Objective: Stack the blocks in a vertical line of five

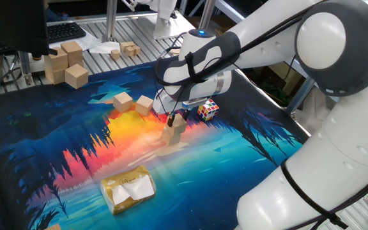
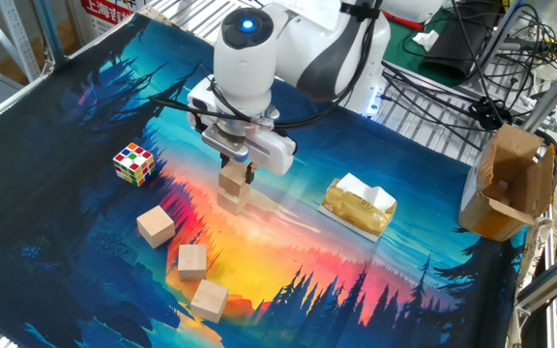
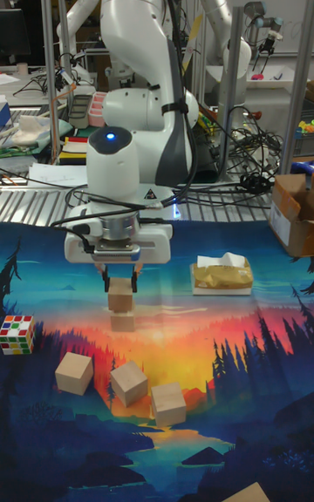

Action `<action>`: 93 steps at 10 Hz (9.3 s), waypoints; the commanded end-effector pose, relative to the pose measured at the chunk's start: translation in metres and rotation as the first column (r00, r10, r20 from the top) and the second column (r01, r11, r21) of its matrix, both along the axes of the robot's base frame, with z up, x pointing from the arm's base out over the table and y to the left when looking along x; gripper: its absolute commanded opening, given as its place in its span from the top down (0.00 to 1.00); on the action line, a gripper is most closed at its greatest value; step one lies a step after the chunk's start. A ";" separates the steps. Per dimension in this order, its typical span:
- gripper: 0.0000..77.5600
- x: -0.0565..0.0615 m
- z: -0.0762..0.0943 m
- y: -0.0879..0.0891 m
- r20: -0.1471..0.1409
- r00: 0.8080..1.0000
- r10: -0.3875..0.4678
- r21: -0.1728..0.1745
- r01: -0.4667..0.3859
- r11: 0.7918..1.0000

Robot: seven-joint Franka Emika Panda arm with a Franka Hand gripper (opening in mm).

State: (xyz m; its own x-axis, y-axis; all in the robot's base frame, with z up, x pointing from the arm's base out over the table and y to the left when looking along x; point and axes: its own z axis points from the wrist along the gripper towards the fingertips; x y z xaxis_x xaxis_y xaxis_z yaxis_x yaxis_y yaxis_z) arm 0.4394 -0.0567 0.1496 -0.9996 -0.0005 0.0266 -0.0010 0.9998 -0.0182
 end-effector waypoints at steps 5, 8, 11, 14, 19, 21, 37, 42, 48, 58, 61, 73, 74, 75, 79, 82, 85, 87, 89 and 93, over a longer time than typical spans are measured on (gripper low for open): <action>0.98 -0.001 -0.006 -0.005 0.000 1.000 -0.021 0.041 0.021 0.999; 0.98 -0.001 -0.008 -0.004 0.002 1.000 -0.024 0.044 0.024 0.999; 0.98 -0.001 -0.009 -0.004 0.004 0.999 -0.033 0.050 0.033 0.998; 0.98 -0.001 -0.009 -0.004 0.004 0.999 -0.037 0.053 0.037 0.998; 0.98 0.000 -0.009 -0.004 0.005 0.999 -0.039 0.056 0.039 0.998; 0.98 0.001 -0.009 -0.004 0.005 0.999 -0.040 0.057 0.040 0.998; 0.00 0.002 -0.015 -0.003 0.005 0.995 -0.097 0.053 0.097 0.994; 0.00 0.002 -0.015 -0.003 0.005 0.995 -0.097 0.053 0.097 0.994; 0.00 0.011 0.016 -0.004 0.009 0.987 -0.159 -0.002 0.159 0.987; 0.00 0.045 0.050 0.012 -0.001 0.939 -0.343 -0.016 0.343 0.939; 0.00 0.063 0.046 0.012 0.002 0.881 -0.473 -0.016 0.473 0.881; 0.00 0.117 0.033 0.021 0.018 0.736 -0.677 0.002 0.677 0.736; 0.00 0.119 0.031 0.021 0.021 0.732 -0.681 0.003 0.681 0.732; 0.00 0.119 0.030 0.021 0.020 0.729 -0.685 0.003 0.685 0.729; 0.00 0.119 0.030 0.022 0.019 0.697 -0.716 0.002 0.716 0.698; 0.00 0.119 0.031 0.022 0.020 0.686 -0.727 0.000 0.728 0.686; 0.00 0.119 0.031 0.022 0.022 0.679 -0.734 0.001 0.734 0.679; 0.00 0.119 0.031 0.022 0.003 0.673 -0.740 0.010 0.740 0.673; 0.00 0.119 0.031 0.022 -0.015 0.661 -0.750 0.018 0.750 0.661; 0.00 0.119 0.031 0.022 -0.029 0.672 -0.740 0.035 0.740 0.671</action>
